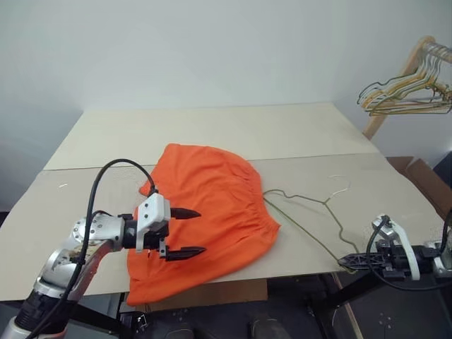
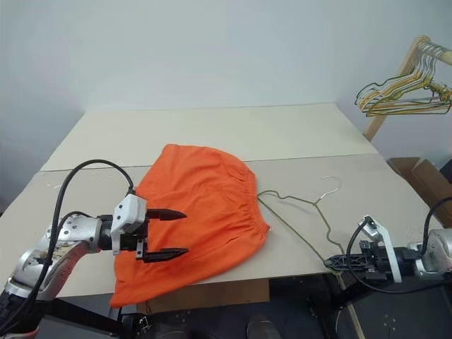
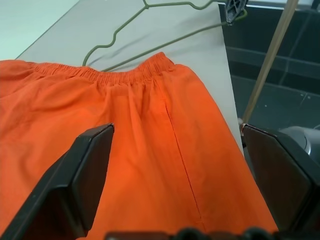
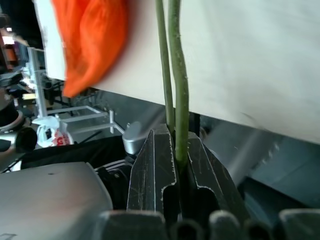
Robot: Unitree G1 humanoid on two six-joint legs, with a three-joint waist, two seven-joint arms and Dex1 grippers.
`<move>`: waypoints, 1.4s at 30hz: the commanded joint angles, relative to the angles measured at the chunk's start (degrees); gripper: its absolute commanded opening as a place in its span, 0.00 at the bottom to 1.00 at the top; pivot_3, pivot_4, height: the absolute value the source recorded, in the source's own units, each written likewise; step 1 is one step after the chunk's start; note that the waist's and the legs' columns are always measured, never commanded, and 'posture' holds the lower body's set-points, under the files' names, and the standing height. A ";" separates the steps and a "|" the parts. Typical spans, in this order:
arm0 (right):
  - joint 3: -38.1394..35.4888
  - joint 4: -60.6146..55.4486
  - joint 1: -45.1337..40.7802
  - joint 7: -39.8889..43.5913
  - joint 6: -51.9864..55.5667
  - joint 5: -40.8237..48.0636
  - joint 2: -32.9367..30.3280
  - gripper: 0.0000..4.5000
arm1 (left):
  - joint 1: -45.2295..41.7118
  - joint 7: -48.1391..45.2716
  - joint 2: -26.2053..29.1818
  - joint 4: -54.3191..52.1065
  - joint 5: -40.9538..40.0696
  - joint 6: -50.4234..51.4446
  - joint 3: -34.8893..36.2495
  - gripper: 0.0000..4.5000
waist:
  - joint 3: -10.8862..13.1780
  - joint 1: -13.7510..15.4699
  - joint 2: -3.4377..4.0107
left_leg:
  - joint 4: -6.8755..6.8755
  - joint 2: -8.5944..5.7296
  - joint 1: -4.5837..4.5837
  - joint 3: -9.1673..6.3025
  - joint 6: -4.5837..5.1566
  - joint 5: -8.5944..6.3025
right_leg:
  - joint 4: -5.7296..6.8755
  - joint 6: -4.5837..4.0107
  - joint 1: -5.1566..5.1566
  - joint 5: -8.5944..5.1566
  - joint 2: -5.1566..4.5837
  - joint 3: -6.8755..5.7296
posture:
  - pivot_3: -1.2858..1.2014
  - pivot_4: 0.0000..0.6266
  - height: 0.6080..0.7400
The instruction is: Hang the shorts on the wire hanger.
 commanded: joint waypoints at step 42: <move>27.50 24.62 -27.74 16.14 -17.17 -1.48 12.95 0.00 | 3.52 3.07 0.84 -4.75 2.10 -0.63 0.50 0.98 | -0.01 0.97 0.06 | 0.03 -0.03 0.00 -0.06 0.00 0.00 | 0.09 -0.03 0.01 0.06 -0.03 -0.01 | 0.52 0.00 1.00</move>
